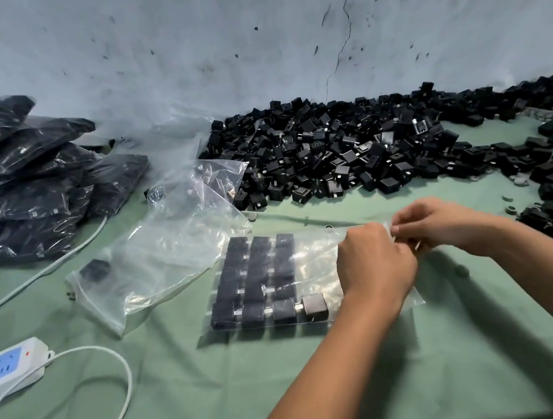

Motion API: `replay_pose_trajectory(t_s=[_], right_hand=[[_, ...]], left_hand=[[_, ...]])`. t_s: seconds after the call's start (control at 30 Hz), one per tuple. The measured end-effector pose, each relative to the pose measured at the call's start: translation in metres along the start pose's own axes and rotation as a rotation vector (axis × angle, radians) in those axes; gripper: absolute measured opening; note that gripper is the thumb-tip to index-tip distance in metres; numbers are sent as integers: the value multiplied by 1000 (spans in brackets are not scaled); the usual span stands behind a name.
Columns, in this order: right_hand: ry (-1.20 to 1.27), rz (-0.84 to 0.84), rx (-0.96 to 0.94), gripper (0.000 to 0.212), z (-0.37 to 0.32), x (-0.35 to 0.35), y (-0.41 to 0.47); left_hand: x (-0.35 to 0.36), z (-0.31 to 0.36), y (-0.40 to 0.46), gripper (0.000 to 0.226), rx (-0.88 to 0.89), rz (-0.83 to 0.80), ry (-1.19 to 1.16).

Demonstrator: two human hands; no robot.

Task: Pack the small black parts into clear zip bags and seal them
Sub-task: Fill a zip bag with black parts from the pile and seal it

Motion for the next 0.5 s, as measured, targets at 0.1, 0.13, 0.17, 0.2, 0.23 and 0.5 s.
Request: replay_pose_trajectory(t_s=[0.1,0.13,0.17,0.2,0.23,0.5], right_hand=[[-92,308,-24,13,-3,-15,14],[-172,366,-69,12,-9,-17,22],[-251,363,-119,12,-17,-13,32],[-356,331,-174,14,-24,-8,44],[-471,283,-220,19,-29,-2,56],[-945,-42,-292,66,-24,39,131]], left_hand=[[21,-16,-7,16,16,7,90],[26,-19,-9,15,33,20,105],[29,-21,-10,15,55,36,116],[31,-22,-11,16,78,53,127],[32,-22,-11,17,96,68,139],[38,-26,-9,9,132,52,160]])
Point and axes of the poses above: each hand's wrist, its own y-axis towards the middle knuckle, its own x-axis out of the palm, z = x × y, the point moved 5 cm from there along y, towards the middle knuckle, and after that the axes turned 14 degrees about -x, right-handed, at the moved point
